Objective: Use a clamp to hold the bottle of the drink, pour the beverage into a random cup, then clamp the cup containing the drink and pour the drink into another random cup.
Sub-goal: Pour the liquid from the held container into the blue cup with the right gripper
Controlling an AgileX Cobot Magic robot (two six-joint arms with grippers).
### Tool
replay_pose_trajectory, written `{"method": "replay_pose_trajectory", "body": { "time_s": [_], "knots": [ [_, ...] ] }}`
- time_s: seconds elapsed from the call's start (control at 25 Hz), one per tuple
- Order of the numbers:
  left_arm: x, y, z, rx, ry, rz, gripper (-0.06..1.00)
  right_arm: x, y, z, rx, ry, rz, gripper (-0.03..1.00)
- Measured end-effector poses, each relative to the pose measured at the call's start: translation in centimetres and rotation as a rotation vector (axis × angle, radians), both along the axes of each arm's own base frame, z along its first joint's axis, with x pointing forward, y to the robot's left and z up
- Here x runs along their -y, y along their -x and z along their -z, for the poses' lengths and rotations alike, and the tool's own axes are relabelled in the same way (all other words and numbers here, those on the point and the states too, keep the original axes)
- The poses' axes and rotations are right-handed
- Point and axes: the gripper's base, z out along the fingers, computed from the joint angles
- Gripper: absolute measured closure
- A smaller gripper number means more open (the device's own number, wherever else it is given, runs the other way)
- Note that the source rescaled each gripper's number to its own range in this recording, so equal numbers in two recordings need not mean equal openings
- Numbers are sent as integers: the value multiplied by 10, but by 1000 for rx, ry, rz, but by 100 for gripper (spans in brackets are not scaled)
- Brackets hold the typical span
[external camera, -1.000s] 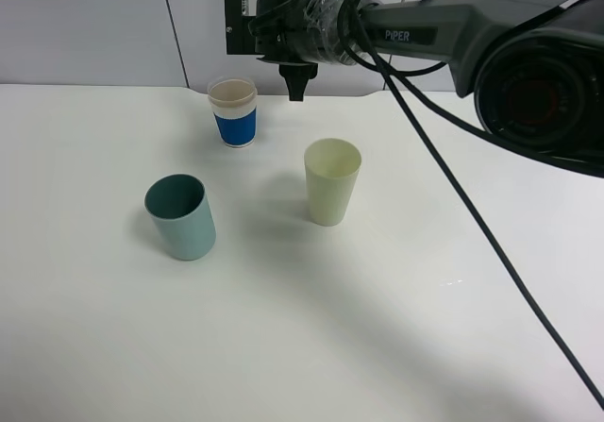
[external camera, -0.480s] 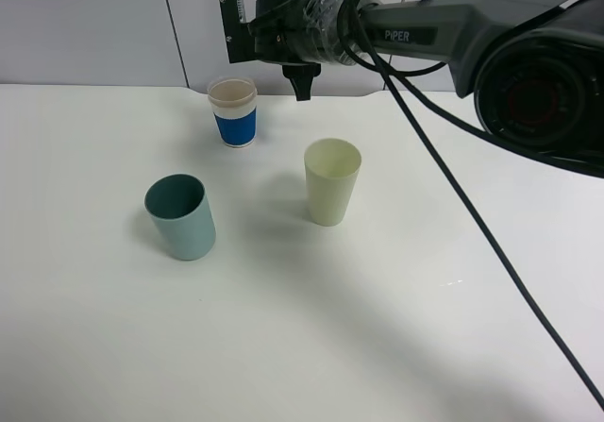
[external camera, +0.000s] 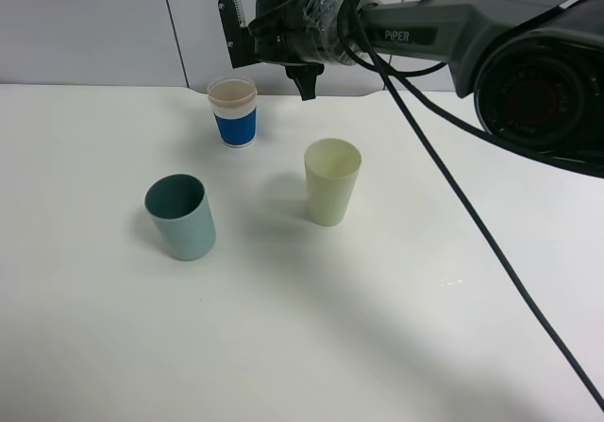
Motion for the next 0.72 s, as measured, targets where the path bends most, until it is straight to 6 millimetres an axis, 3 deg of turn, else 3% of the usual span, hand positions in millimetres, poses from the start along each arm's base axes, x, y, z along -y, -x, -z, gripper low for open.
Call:
{"method": "replay_pose_trajectory", "body": {
  "time_s": [0.72],
  "knots": [
    [0,0,0,0,0,0,11,3,0,0,-7,76,-3,97]
  ]
}}
